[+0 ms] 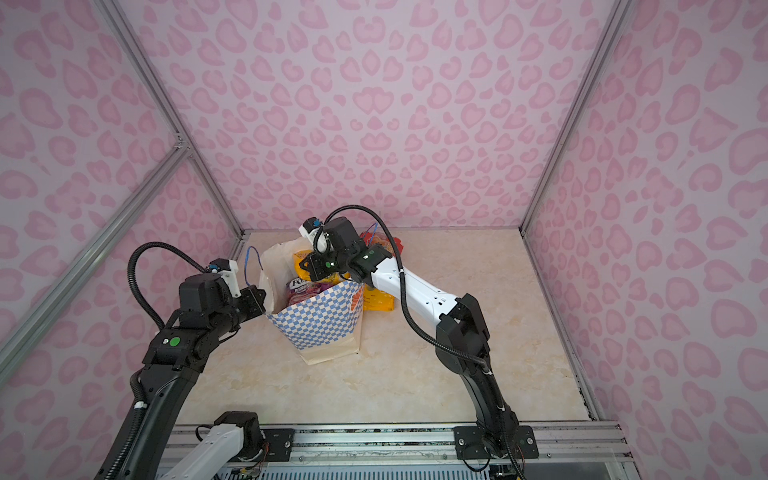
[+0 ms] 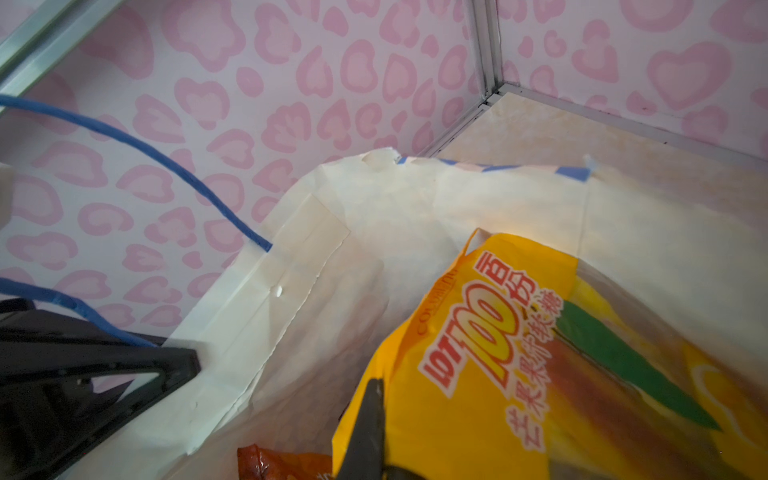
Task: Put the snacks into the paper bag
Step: 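Lower the yellow LOT100 bag into the paper bag and open the right gripper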
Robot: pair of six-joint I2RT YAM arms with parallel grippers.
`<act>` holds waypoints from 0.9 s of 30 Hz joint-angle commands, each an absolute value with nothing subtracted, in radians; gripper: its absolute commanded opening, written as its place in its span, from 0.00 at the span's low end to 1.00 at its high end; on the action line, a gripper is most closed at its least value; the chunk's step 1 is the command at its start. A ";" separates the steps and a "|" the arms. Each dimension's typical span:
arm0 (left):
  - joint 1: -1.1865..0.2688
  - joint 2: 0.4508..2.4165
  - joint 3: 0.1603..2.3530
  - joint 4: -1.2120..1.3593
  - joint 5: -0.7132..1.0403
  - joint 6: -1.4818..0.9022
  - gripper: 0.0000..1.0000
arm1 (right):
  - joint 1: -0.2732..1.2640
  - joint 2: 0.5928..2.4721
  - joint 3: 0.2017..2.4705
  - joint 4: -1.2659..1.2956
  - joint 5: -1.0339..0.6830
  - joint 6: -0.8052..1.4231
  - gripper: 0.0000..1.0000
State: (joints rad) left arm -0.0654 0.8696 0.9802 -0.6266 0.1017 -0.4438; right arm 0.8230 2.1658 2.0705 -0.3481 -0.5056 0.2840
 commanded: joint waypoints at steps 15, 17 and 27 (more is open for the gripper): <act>-0.064 0.868 0.983 -0.586 0.106 -0.439 0.07 | 0.868 2.275 2.137 -0.488 -0.508 0.308 0.03; -0.064 0.869 0.982 -0.587 0.106 -0.439 0.07 | 0.867 2.268 2.146 -0.494 -0.499 0.310 0.10; -0.064 0.870 0.983 -0.589 0.102 -0.439 0.07 | 0.872 2.218 2.231 -0.529 -0.476 0.295 0.46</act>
